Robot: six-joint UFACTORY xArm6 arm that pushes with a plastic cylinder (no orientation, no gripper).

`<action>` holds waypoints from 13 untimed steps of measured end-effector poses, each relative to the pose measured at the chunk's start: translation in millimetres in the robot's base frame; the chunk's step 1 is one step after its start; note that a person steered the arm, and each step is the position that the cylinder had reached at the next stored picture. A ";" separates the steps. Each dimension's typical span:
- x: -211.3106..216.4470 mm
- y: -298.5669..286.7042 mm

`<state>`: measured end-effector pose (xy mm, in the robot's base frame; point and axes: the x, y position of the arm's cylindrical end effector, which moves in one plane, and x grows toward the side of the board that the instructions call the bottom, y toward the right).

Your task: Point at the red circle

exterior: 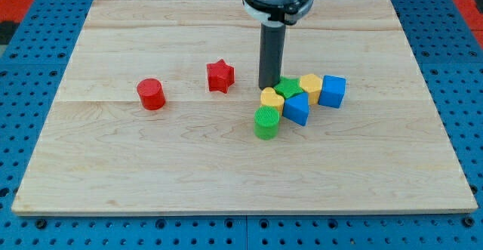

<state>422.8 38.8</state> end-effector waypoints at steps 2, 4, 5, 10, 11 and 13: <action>0.8 0.0; -28.5 4.0; -43.7 4.7; -69.3 -150.1; -56.6 -167.5; -34.1 -213.2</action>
<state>388.7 -174.4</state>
